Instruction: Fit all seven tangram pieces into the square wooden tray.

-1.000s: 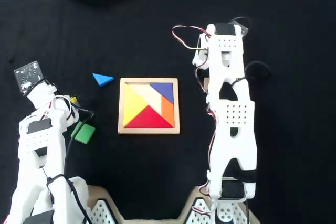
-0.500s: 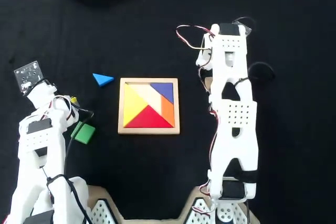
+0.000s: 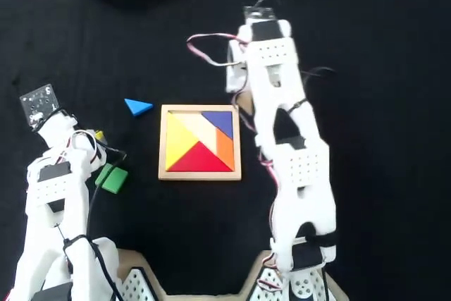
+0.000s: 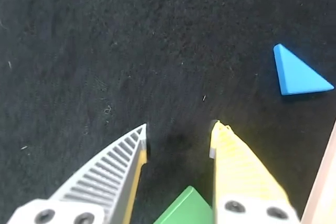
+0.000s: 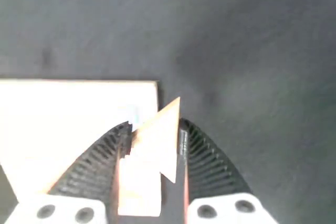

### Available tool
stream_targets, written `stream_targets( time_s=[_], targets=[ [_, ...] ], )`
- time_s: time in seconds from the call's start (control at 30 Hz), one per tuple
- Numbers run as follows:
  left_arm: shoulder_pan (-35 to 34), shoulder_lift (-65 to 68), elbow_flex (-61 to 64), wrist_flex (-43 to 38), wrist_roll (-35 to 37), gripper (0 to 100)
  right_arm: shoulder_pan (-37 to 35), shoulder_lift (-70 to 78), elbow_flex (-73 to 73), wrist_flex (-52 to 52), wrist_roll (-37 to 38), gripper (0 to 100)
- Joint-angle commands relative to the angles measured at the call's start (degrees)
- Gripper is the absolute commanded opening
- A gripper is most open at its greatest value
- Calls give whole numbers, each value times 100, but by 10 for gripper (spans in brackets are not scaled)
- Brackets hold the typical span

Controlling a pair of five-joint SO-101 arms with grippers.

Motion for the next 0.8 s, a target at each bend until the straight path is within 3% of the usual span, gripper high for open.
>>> stream_targets(
  time_s=[0.0, 0.33, 0.77],
  targets=[
    [57, -132, -40, -105, 0, 198, -422, -1042, 708, 158, 114, 12],
    [57, -132, -22, -105, 0, 198, -1512, -1279, 2009, -589, -158, 12],
    [57, -132, -31, -105, 0, 198, -1495, -1253, 2563, -1152, -404, 13]
  ],
)
